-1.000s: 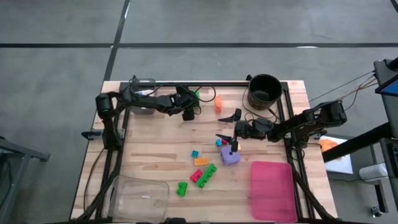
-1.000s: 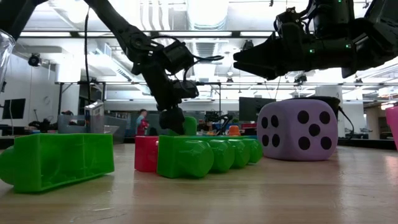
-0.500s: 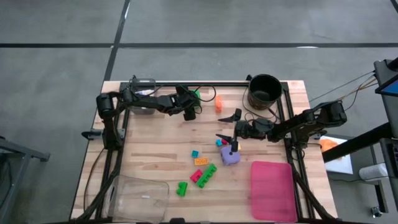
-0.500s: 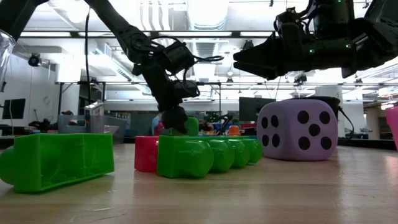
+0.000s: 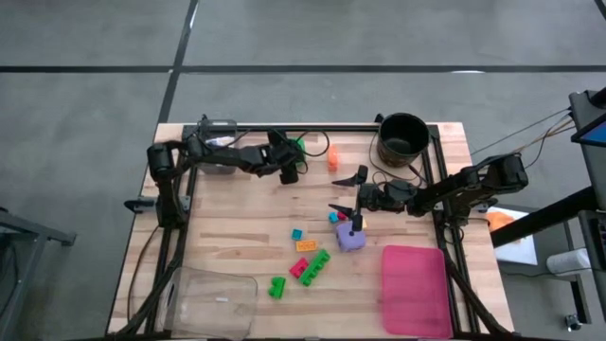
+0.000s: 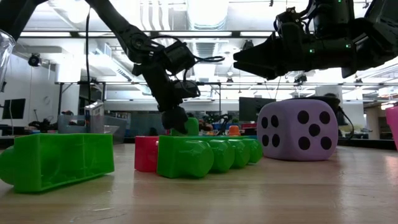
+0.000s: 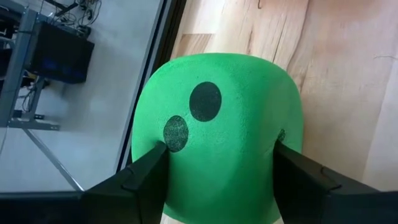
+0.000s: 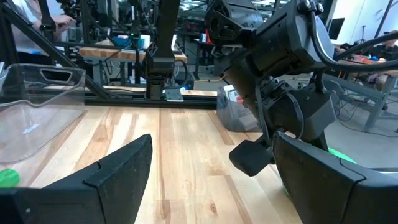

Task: Pick & Place Toys
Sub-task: Put the green die into the transparent bin

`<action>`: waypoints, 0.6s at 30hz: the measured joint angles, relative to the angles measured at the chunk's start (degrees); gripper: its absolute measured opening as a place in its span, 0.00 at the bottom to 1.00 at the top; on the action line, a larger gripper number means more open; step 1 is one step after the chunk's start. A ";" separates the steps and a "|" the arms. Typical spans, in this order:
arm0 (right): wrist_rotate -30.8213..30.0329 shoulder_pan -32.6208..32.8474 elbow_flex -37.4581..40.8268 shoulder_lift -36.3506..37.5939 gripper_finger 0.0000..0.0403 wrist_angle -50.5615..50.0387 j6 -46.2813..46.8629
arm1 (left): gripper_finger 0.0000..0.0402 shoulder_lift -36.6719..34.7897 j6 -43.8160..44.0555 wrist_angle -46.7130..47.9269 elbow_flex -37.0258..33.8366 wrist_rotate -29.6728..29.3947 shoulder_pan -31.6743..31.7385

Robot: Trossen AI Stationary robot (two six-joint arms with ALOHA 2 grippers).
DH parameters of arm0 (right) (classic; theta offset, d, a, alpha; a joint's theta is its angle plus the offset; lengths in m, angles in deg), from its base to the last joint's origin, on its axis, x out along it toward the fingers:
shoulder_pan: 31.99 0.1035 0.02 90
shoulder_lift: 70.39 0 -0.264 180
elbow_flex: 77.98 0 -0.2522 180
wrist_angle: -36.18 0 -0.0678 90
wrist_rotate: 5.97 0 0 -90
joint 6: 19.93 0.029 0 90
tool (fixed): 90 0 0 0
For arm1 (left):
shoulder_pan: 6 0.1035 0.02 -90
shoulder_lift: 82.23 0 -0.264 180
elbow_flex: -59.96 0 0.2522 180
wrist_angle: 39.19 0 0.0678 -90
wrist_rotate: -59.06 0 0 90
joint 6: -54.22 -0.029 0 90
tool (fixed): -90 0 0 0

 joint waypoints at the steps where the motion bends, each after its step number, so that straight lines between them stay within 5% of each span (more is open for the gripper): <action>1: 0.00 0.00 0.00 0.00 0.82 0.00 0.01 | 0.56 -0.13 0.31 0.14 -0.02 -0.37 -0.54; 18: -0.01 -0.01 0.02 0.00 0.82 -0.13 0.00 | 0.51 -6.33 6.21 7.31 -0.52 0.99 -10.42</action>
